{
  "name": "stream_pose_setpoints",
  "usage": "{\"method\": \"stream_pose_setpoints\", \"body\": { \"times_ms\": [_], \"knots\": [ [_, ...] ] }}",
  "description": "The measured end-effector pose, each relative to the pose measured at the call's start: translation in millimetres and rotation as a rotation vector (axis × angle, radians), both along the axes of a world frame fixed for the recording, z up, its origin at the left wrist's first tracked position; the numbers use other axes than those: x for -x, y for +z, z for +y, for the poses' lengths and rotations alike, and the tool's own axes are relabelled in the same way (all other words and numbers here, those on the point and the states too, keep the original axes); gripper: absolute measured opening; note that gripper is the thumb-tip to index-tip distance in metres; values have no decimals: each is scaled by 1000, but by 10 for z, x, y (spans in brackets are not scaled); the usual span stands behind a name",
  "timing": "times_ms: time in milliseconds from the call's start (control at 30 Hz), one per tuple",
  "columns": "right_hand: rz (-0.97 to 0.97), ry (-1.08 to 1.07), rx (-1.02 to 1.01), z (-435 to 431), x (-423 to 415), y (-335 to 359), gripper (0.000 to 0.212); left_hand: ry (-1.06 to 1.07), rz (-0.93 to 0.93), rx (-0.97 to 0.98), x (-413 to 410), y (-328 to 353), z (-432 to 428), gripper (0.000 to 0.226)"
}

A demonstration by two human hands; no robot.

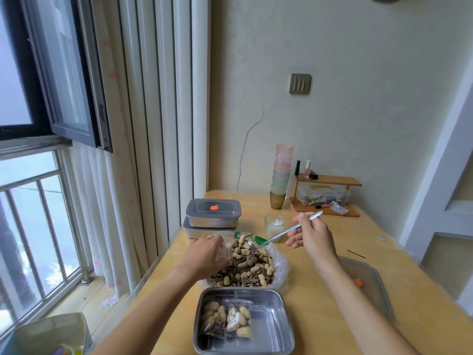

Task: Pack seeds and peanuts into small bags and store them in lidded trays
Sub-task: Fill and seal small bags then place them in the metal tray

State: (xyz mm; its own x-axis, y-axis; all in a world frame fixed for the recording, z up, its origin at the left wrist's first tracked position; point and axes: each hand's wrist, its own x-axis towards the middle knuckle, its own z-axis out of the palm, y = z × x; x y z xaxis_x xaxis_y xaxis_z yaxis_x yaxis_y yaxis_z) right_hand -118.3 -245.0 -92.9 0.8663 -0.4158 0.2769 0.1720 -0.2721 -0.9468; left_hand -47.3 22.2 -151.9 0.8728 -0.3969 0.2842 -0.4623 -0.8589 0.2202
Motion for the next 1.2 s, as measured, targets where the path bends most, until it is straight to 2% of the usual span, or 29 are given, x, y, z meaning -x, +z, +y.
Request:
{"method": "stream_pose_setpoints", "body": {
  "times_ms": [100,200,333,567,800,1033,1200],
  "knots": [
    [-13,-1,0,-7,-18,114,31,2,50,3,-28,65,-82,51],
    [-20,18,6,32,-29,182,30,5,157,102,-58,95,-179,46],
    [-31,33,64,100,-27,214,30,10,235,163,-100,63,-247,50],
    [-158,193,377,252,80,482,28,40,282,230,-163,63,-353,35],
    [-208,275,620,309,34,656,23,-10,435,498,-250,-14,-389,32],
    [-281,257,649,283,38,624,18,-12,457,578,-300,-97,-348,40],
    [-311,265,675,308,83,614,20,-30,504,632,-320,-127,-342,37]
  ]
}}
